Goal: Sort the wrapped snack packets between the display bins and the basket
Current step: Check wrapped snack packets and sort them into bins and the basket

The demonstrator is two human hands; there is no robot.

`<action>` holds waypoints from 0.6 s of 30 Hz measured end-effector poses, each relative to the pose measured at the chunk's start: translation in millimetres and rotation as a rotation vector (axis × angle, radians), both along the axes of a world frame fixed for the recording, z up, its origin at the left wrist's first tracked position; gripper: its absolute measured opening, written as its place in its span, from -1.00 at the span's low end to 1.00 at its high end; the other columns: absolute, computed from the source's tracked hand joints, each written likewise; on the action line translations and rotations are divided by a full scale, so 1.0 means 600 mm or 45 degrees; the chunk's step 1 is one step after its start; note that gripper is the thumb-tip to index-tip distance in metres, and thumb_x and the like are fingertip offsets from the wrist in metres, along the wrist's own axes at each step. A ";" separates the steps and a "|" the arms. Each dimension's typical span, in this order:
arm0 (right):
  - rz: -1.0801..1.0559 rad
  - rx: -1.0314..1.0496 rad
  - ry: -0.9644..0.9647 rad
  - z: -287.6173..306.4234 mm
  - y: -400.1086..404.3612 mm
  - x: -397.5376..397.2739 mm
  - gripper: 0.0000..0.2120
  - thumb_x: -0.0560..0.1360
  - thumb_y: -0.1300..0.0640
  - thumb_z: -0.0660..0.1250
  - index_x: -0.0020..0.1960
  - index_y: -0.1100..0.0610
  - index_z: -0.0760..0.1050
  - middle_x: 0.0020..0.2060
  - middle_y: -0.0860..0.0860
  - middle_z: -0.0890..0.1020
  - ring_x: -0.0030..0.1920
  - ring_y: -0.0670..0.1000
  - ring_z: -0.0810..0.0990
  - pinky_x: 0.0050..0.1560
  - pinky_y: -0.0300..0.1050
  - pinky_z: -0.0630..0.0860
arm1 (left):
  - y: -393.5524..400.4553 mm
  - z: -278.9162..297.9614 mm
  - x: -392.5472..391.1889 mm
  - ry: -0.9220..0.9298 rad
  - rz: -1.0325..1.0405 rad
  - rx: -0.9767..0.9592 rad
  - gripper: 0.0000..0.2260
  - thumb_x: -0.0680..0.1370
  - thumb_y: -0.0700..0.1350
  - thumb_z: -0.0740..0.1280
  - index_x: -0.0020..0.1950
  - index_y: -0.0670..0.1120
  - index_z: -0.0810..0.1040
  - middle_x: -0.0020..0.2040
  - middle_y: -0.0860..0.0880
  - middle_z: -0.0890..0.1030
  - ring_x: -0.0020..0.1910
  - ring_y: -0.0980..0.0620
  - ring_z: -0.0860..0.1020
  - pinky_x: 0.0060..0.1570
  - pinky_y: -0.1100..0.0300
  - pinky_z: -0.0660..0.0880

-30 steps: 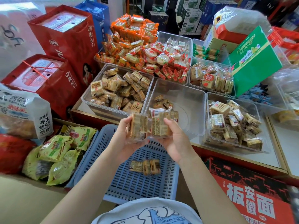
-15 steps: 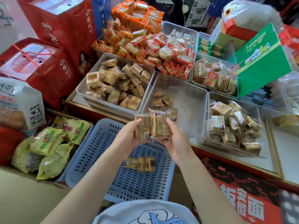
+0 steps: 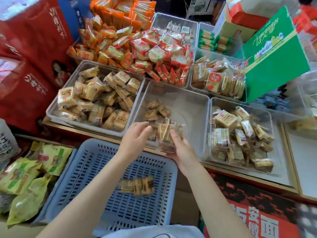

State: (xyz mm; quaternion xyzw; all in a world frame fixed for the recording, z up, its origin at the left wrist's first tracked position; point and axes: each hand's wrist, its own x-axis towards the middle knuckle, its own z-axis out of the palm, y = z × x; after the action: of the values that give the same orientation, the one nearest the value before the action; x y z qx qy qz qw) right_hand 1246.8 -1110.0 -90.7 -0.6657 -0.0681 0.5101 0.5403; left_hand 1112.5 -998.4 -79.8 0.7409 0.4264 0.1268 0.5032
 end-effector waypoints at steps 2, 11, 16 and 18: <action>-0.055 -0.104 -0.005 -0.030 0.015 0.034 -0.54 0.62 -0.17 0.30 0.43 0.04 0.42 0.15 0.06 0.70 -0.05 0.03 0.72 -0.15 -0.09 0.58 | 0.038 -0.046 0.004 0.296 -0.045 0.408 -0.56 0.70 0.04 0.20 0.53 -0.13 0.41 0.50 -0.08 0.42 0.49 -0.01 0.33 0.44 0.11 0.26; -0.021 -0.311 -0.148 -0.132 0.168 0.104 -0.45 0.56 -0.20 0.36 0.40 0.05 0.28 0.24 0.04 0.58 0.13 0.09 0.63 0.10 0.06 0.62 | 0.103 -0.147 0.019 0.719 -0.260 0.725 -0.30 0.63 0.27 -0.10 0.68 -0.10 0.04 0.67 -0.10 0.07 0.60 -0.16 0.23 0.51 -0.16 0.23; 0.087 -0.362 -0.298 -0.162 0.204 0.114 -0.26 0.50 -0.29 0.34 0.49 0.11 0.23 0.37 0.04 0.43 0.33 0.12 0.49 0.38 0.22 0.46 | 0.110 -0.169 0.020 0.613 -0.232 0.775 -0.37 0.65 0.20 0.05 0.63 -0.12 0.12 0.63 -0.19 0.21 0.41 -0.26 0.47 0.19 -0.12 0.56; 0.122 -0.390 -0.371 -0.164 0.200 0.118 -0.13 0.28 -0.46 0.31 0.41 0.06 0.33 0.35 0.09 0.47 0.25 0.15 0.56 0.30 0.27 0.53 | 0.111 -0.173 0.020 0.575 -0.230 0.784 -0.37 0.65 0.19 0.06 0.62 -0.14 0.15 0.63 -0.19 0.22 0.37 -0.26 0.50 0.08 -0.09 0.61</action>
State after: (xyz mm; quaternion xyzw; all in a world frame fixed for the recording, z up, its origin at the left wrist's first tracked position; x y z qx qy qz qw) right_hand 1317.8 -989.7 -189.1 -0.8027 -0.0988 0.4381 0.3925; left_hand 1124.5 -931.6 -183.3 0.9011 0.4013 0.0377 0.1598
